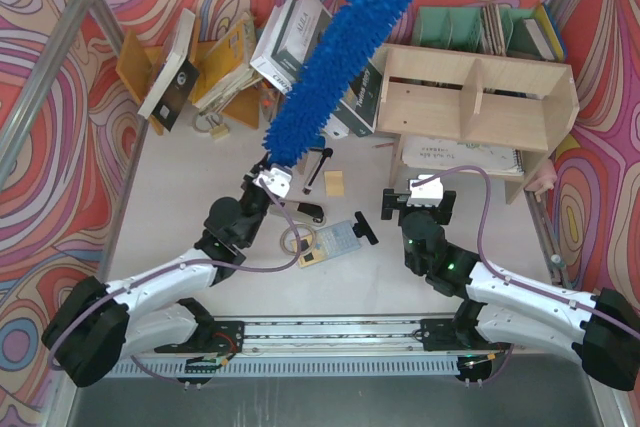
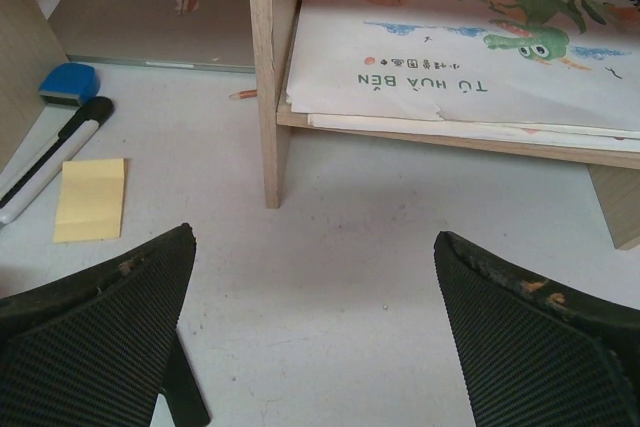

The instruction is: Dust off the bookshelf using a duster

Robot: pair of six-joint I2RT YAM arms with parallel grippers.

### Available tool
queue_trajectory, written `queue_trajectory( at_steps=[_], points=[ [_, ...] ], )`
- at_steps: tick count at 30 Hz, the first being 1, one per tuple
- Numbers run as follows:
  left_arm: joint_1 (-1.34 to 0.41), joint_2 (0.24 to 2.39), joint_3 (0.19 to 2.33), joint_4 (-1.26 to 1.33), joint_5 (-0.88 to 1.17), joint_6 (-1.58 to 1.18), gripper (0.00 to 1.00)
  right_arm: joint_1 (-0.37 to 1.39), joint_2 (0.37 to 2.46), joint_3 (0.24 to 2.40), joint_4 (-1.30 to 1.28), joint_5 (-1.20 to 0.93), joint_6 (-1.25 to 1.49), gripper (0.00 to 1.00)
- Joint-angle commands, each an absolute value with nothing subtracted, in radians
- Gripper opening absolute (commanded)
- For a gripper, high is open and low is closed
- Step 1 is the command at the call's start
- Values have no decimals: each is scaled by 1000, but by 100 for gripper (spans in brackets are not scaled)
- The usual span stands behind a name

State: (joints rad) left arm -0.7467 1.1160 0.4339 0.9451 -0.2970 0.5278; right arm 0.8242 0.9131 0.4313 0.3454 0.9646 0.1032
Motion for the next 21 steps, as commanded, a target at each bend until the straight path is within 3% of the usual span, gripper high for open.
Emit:
queue_trajectory(
  at_steps=[1,11,21],
  points=[
    [-723,1095,458,974,-307,515,0,817,906,462,338,970,118,91],
    [-721,1270,440,1064,-226,405,0,814,899,462,333,967,119,91],
    [-846,1478,449,1155,-250,389,0,810,910,465,332,969,119,91]
  ],
)
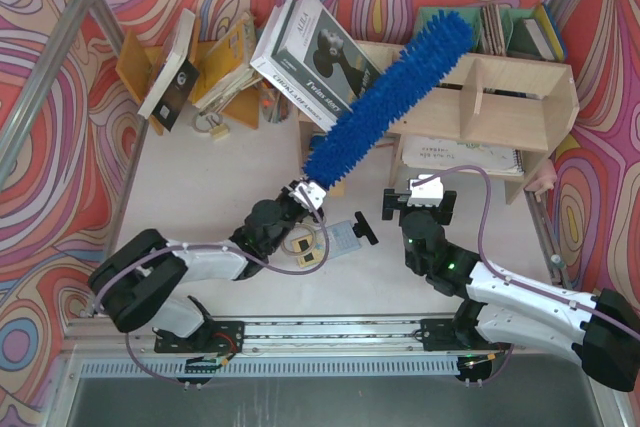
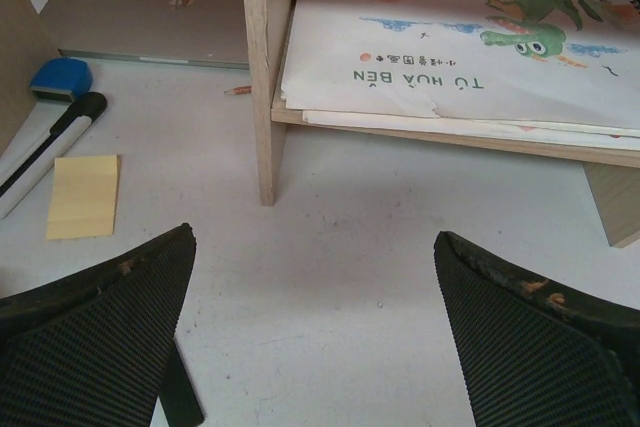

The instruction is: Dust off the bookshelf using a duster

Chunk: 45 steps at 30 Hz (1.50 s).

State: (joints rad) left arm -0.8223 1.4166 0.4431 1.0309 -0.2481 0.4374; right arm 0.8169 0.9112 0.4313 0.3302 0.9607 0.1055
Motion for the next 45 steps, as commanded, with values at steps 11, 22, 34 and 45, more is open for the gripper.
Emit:
queue_trajectory(
  at_steps=[11,22,34,45],
  points=[
    [-877,1395,468,1109,-271,431,0,808,903,464,323,970,126,91],
    [-861,1182,467,1083,-478,483,0,805,909,467,315,965,139,91],
    [-779,1161,465,977,-544,335,0,806,900,464,313,963,140,91],
    [-859,1211,465,962,-485,312,0,804,905,465,316,966,139,91]
  ],
)
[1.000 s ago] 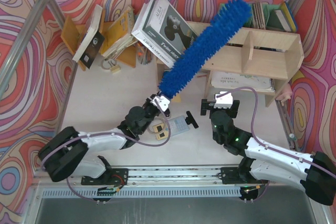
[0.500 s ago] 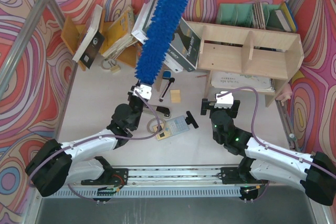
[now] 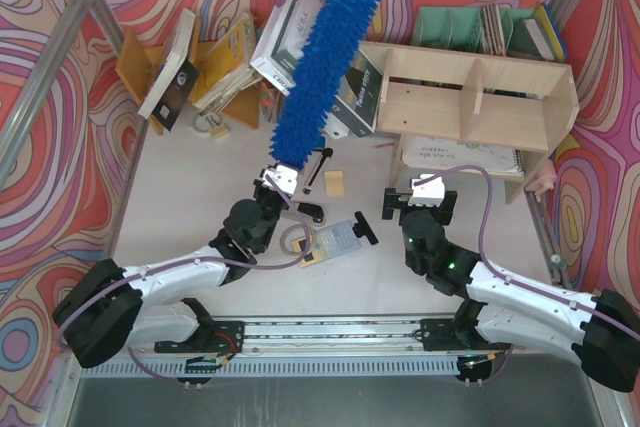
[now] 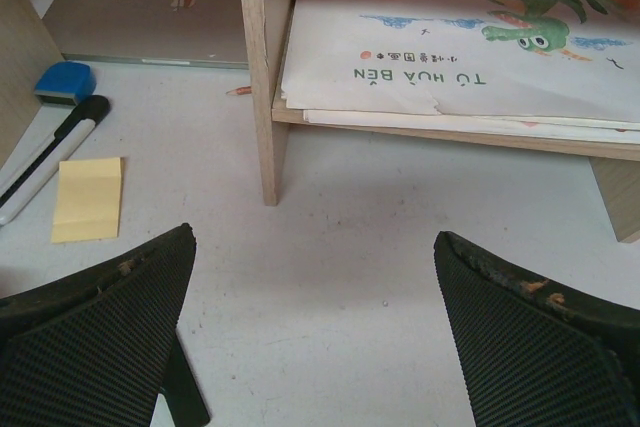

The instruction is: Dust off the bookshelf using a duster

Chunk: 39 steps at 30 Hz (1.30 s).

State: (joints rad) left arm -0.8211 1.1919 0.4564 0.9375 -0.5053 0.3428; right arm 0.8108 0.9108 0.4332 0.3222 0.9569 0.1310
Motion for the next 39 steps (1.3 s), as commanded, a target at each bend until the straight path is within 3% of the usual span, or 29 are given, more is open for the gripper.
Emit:
queue_trajectory(
  at_steps=[1,18,24,39],
  points=[
    [-871,1218,466,961,-476,303,0,805,909,466,316,968,139,91],
    [-1024,1390,506,946,-521,184,0,801,910,468,313,963,140,91],
    [-1025,1274,707,479,-556,10,0,801,908,469,311,962,139,91],
    [-1033,1060,1020,-175,-618,-307,0,796,910,470,316,959,139,91]
  ],
)
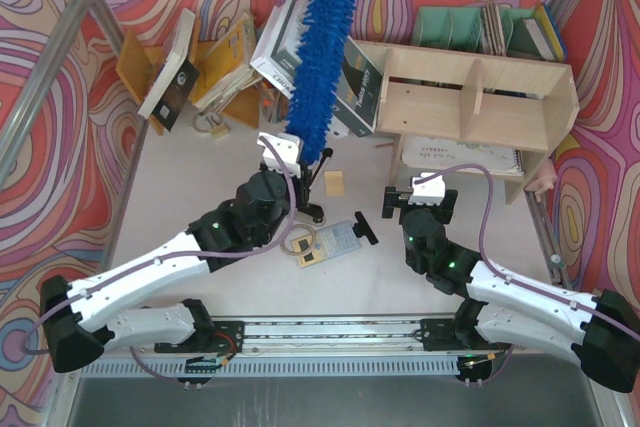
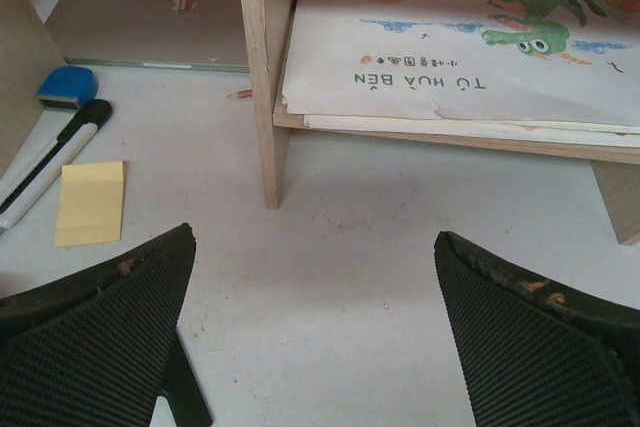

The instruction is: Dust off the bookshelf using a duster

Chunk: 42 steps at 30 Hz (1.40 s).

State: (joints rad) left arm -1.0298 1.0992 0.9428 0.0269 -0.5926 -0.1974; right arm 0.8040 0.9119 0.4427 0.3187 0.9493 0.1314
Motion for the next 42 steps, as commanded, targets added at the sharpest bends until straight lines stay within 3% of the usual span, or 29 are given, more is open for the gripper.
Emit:
queue_trajectory(
  at_steps=[1,11,17,30,36,42],
  points=[
    [-1034,1054,1041,-199,-616,-319,0,797,910,468,316,958,141,91],
    [-1034,1144,1407,-596,-635,-463,0,796,904,473,300,959,147,91],
    [-1041,1330,1754,-899,-529,-586,0,796,903,469,303,961,150,91],
    [-1150,1691,2281,-1187,-456,-644,0,793,900,463,305,986,156,91],
    [-1144,1832,2406,-1326,-517,-649,0,791,859,451,307,985,160,91],
    [-1131,1943,2532,-1437,-453,-626,0,791,829,445,302,980,169,91]
  ],
)
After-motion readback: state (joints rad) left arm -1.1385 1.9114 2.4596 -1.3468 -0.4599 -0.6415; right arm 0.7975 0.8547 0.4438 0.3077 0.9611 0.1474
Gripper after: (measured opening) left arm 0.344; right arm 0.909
